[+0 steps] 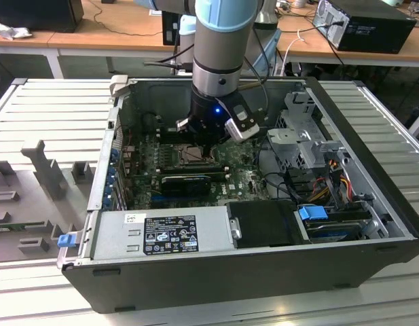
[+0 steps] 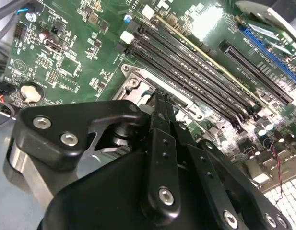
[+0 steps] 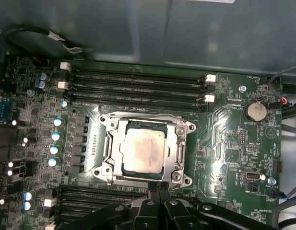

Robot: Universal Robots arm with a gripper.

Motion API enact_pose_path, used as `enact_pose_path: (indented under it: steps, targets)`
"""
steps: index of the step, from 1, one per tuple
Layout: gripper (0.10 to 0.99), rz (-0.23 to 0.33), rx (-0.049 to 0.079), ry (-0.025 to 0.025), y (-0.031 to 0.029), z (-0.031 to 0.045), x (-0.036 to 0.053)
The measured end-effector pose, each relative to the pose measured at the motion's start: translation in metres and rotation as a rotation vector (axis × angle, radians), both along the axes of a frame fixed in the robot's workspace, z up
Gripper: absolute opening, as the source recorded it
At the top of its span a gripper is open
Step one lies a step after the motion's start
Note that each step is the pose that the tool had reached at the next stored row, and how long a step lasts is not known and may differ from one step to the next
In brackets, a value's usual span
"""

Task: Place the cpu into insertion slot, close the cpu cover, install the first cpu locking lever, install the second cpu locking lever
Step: 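Install the second cpu locking lever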

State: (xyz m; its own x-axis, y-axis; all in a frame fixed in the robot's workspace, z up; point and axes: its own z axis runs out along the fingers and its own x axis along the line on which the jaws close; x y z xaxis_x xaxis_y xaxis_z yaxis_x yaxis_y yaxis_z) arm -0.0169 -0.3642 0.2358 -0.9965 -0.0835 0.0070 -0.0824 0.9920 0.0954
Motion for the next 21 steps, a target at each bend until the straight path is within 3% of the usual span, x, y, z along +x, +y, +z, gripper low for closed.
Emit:
enact_pose_path:
  steps: [2, 4, 5, 6, 7, 8, 18, 20, 21]
  targets:
    - [0.106, 0.0, 0.0, -0.0017, -0.0022, 0.001, -0.0014]
    - [0.106, 0.0, 0.004, -0.0016, -0.0088, 0.0011, -0.0024]
    - [0.106, 0.0, 0.014, -0.0016, -0.0094, 0.001, -0.0025]
    - [0.106, 0.0, 0.033, -0.0016, -0.0099, 0.001, -0.0027]
    - [0.106, 0.0, 0.069, -0.0016, -0.0112, 0.0011, -0.0027]
    - [0.106, 0.0, 0.083, -0.0016, -0.0128, 0.0011, -0.0027]
    - [0.106, 0.0, 0.098, -0.0016, -0.0225, 0.0009, -0.0064]
    - [0.106, 0.0, 0.104, -0.0017, -0.027, -0.0027, -0.0283]
    - [0.106, 0.0, 0.104, -0.0016, -0.0271, -0.0054, -0.0286]
